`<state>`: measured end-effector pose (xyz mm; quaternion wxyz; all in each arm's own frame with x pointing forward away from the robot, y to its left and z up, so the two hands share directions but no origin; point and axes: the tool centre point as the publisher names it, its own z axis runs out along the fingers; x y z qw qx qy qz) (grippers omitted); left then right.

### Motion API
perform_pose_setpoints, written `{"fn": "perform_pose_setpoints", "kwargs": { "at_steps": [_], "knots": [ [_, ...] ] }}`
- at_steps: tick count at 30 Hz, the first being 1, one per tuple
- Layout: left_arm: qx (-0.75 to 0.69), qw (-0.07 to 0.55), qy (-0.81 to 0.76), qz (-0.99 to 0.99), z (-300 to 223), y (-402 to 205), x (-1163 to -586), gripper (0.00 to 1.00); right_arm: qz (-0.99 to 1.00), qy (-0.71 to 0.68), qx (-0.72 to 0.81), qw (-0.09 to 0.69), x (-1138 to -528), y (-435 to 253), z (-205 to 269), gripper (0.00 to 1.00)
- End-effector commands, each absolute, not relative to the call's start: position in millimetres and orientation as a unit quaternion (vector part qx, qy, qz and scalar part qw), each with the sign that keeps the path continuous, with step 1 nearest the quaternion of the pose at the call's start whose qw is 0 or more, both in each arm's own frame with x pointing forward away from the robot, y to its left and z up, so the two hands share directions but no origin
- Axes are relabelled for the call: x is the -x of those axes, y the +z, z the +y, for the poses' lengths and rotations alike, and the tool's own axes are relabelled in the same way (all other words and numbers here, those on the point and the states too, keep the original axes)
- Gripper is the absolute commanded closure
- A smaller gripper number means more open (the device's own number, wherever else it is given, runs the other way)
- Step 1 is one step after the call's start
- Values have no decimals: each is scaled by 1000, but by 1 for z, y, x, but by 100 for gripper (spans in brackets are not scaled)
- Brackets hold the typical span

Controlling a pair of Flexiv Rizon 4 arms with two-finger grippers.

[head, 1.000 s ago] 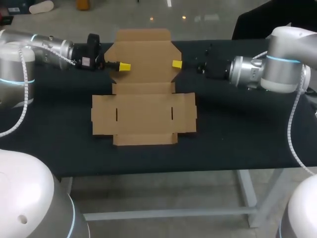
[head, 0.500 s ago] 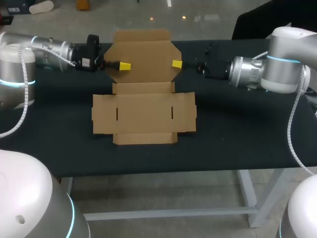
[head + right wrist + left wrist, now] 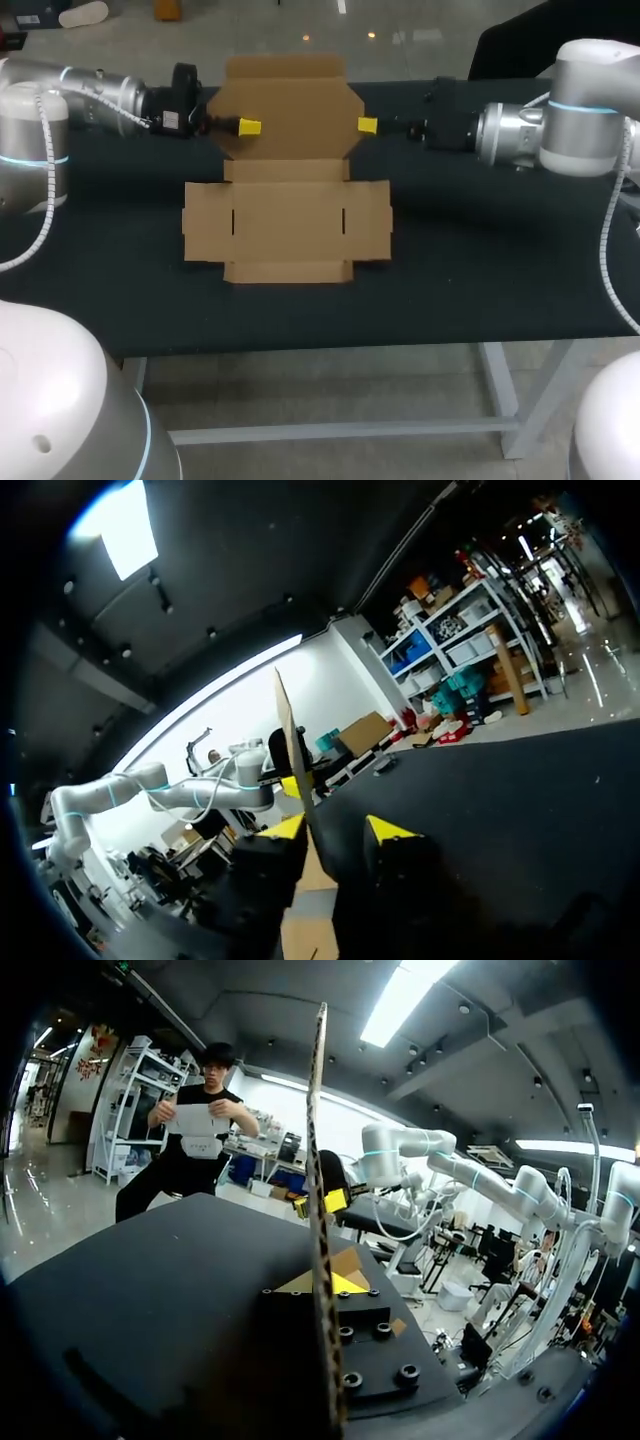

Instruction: Assemble the packaging by folding the flat box into shape, placing the metal phone stand inside, and closing the box properly

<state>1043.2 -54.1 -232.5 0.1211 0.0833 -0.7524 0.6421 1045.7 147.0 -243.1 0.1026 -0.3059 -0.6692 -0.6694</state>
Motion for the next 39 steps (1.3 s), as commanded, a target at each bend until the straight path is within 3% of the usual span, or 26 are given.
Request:
{"fn": "perform_pose_setpoints", "kwargs": {
  "at_steps": [1,3,21,39],
  "knots": [
    [-84,117,637,-757,-54,-226,-1049,100,-680,-653,325,73,-1019,-225,128,69],
    [-92,111,634,-760,-54,-224,-1052,100,-684,-648,328,64,-1013,-222,119,100],
    [-103,51,645,-755,-63,-191,-1063,100,-722,-621,305,-8,-927,-213,64,100],
    [-101,49,648,-753,-62,-188,-1063,100,-730,-628,270,-13,-939,-217,70,100]
  ]
}}
